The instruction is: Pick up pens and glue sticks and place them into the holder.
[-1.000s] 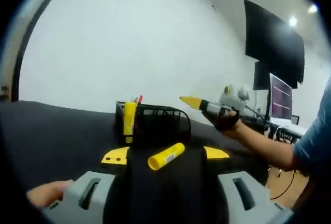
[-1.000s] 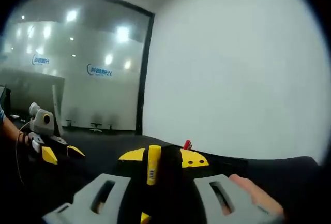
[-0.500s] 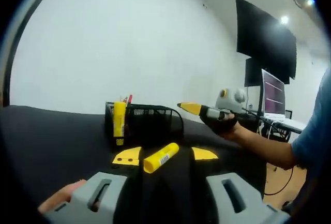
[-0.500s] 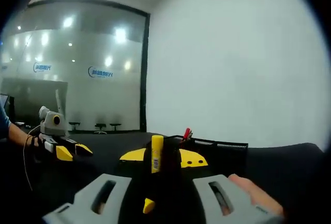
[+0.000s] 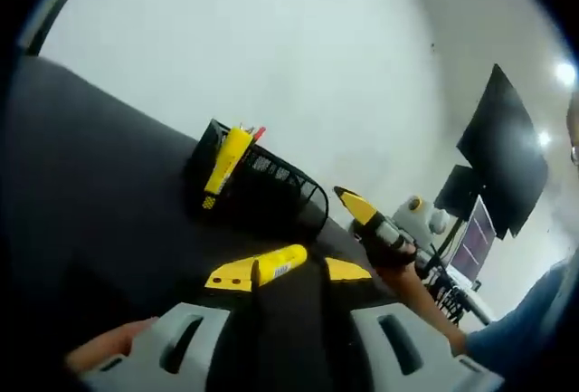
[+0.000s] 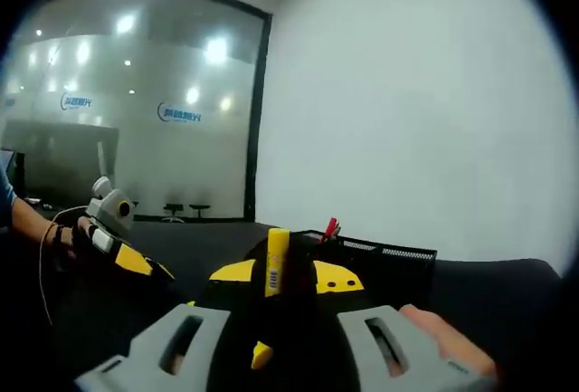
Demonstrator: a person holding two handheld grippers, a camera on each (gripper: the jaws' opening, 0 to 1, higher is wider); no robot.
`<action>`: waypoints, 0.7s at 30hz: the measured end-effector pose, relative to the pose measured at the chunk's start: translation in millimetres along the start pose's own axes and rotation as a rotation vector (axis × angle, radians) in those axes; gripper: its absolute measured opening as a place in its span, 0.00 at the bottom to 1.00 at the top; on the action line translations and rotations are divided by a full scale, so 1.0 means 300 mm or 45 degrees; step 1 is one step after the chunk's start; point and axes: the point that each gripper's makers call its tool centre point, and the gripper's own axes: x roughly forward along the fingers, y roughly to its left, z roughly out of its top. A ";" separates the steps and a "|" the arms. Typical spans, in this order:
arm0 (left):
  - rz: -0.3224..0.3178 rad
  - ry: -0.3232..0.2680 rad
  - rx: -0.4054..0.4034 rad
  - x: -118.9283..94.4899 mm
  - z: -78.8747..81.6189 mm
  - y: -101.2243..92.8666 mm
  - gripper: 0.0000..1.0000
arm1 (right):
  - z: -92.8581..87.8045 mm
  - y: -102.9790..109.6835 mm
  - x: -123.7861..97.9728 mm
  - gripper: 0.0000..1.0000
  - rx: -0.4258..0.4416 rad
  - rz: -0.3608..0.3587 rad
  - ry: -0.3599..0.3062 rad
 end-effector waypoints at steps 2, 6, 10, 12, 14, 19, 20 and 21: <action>0.034 0.039 0.000 0.015 -0.039 -0.012 0.30 | 0.006 -0.003 -0.005 0.19 0.014 0.001 -0.012; 0.052 0.081 -0.028 0.031 -0.082 -0.022 0.31 | 0.011 -0.018 -0.009 0.19 0.023 -0.019 -0.026; 0.063 0.125 -0.099 0.040 -0.090 0.006 0.31 | 0.008 -0.017 -0.009 0.19 0.025 -0.020 -0.024; 0.071 0.129 -0.138 0.051 -0.072 0.036 0.30 | 0.004 -0.018 -0.005 0.19 0.023 -0.020 -0.020; 0.052 0.132 -0.172 0.063 -0.057 0.042 0.30 | 0.002 -0.016 -0.003 0.19 0.013 -0.019 -0.014; 0.040 0.177 -0.211 0.097 -0.054 0.044 0.31 | 0.007 -0.014 -0.004 0.19 0.022 -0.016 -0.023; 0.044 0.186 -0.223 0.102 -0.057 0.048 0.31 | 0.009 -0.015 -0.004 0.19 0.024 -0.015 -0.026; 0.053 0.202 -0.227 0.107 -0.061 0.054 0.31 | 0.011 -0.016 -0.004 0.19 0.024 -0.015 -0.028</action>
